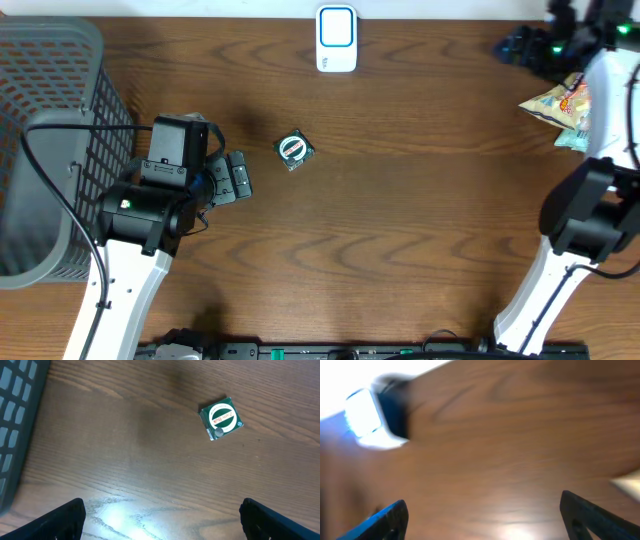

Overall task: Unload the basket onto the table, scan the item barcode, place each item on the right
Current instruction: 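Move the right gripper left to the green Zam-Buk tin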

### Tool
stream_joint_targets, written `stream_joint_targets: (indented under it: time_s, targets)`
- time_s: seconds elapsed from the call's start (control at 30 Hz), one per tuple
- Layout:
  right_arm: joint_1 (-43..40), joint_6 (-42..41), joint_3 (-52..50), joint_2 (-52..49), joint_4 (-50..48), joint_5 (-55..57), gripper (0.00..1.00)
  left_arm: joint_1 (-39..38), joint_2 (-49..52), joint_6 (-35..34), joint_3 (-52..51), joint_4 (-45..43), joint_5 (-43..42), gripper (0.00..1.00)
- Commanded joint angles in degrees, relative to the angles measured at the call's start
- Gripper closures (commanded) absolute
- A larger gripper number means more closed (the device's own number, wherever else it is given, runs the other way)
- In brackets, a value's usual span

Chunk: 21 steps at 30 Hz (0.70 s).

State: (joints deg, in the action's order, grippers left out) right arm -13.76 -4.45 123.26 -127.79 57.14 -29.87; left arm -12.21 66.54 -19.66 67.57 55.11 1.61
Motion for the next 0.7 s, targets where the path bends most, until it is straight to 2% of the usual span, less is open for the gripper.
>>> stream_joint_targets:
  time_s: [0.0,0.17,0.57,0.67]
  targets:
    - [5.62,1.73,0.24,-0.83,2.97,-8.22,0.01,0.09,0.11,-0.52,0.50,-0.04,-0.07,0.02]
    - [13.66,7.37,-0.04,-0.83,6.71,-7.10,0.01,0.09,0.11,-0.52,0.50,-0.04,-0.07,0.02]
    - [35.28,7.28,-0.46,-1.27,5.73,15.04,0.01,0.09,0.11,-0.52,0.50,-0.04,-0.07,0.02]
    - [39.69,6.78,-0.46,-2.80,4.26,17.64,0.01,0.09,0.11,-0.52,0.50,-0.04,-0.07,0.02]
